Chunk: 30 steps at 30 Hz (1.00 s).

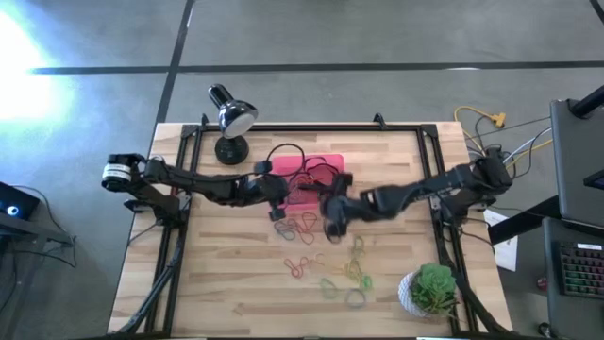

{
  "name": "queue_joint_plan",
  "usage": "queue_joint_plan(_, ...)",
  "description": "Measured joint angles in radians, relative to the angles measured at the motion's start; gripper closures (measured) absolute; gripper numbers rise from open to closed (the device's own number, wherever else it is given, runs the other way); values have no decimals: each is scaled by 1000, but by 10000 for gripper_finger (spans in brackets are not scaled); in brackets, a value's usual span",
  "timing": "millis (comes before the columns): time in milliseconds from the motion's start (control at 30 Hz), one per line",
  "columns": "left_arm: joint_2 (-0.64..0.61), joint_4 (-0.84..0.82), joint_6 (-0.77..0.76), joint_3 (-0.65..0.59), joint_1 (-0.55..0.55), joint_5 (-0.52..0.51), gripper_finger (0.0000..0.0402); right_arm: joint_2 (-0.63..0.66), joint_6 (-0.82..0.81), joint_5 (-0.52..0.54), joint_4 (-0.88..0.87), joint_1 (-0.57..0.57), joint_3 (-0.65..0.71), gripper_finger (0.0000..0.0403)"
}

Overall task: Pick and place rubber bands into bin
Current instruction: Put the black rubber band into the red bin, then put the blue rubber band into the red bin

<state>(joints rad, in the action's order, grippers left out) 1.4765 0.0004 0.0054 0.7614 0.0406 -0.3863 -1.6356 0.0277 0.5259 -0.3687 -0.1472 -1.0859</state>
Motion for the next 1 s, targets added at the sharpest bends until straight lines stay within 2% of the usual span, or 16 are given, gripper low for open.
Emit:
queue_joint_plan(100, 0, 2, -25, -21, -2, 2, 294, 0, -1, -28, 2, 88, 3, 394)
queue_joint_plan(367, 0, 1, -27, -56, -2, 1, 295, -1, -69, -204, 14, 244, 10, 387)
queue_joint_plan(500, 0, 15, -26, -56, -2, 1, 295, -2, -69, -218, 16, 259, 11, 356)
queue_joint_plan(800, 0, 23, -27, -56, -2, 0, 295, -3, -73, -221, 12, 254, 13, 258)
queue_joint_plan(1000, 0, 23, -27, -56, -5, 12, 295, -2, -68, -221, -14, 207, 13, 223)
